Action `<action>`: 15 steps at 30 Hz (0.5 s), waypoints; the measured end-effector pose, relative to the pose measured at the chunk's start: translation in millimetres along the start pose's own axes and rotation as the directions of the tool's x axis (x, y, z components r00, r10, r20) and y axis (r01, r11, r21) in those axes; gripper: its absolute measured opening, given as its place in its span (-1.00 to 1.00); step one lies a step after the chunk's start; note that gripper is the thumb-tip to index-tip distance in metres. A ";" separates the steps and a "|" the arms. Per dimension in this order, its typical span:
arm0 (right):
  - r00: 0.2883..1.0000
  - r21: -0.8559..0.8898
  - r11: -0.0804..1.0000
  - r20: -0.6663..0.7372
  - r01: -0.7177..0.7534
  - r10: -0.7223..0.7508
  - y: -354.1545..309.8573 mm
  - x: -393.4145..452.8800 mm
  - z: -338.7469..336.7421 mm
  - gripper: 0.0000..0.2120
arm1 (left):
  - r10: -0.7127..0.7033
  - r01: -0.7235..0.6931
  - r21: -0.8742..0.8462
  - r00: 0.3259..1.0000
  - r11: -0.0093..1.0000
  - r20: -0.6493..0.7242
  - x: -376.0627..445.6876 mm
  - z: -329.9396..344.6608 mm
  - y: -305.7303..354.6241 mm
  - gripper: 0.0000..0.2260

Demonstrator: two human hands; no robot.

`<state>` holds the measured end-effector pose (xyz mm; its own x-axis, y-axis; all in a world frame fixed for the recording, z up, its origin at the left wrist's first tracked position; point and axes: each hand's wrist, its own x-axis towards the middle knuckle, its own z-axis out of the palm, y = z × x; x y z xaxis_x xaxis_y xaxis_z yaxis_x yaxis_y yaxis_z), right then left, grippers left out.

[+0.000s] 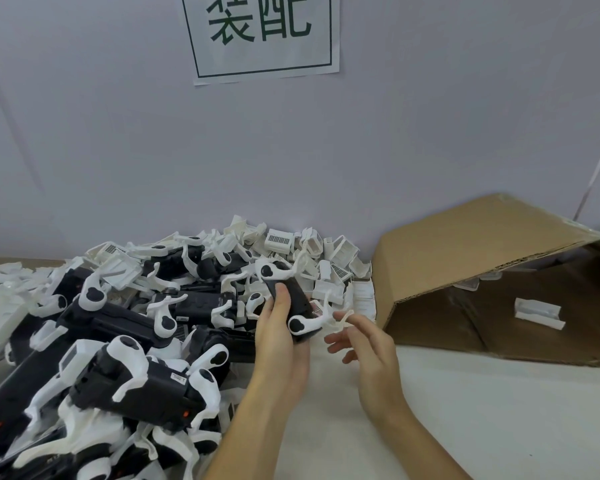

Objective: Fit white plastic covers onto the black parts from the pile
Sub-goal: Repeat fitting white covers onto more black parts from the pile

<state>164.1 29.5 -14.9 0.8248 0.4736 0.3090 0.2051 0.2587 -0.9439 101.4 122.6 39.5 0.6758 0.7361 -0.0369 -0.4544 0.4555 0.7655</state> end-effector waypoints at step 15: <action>0.986 0.039 0.998 0.165 -0.039 0.032 -1.6 -4.7 10.9 -0.72 | -0.045 0.042 0.145 0.999 0.989 0.018 -6.4 -2.5 -2.6 -0.67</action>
<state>154.1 36.0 -13.7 0.7328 0.6140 0.2932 0.1518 0.2725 -0.9501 96.8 118.0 36.2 0.7062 0.7055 -0.0599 -0.3365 0.4088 0.8483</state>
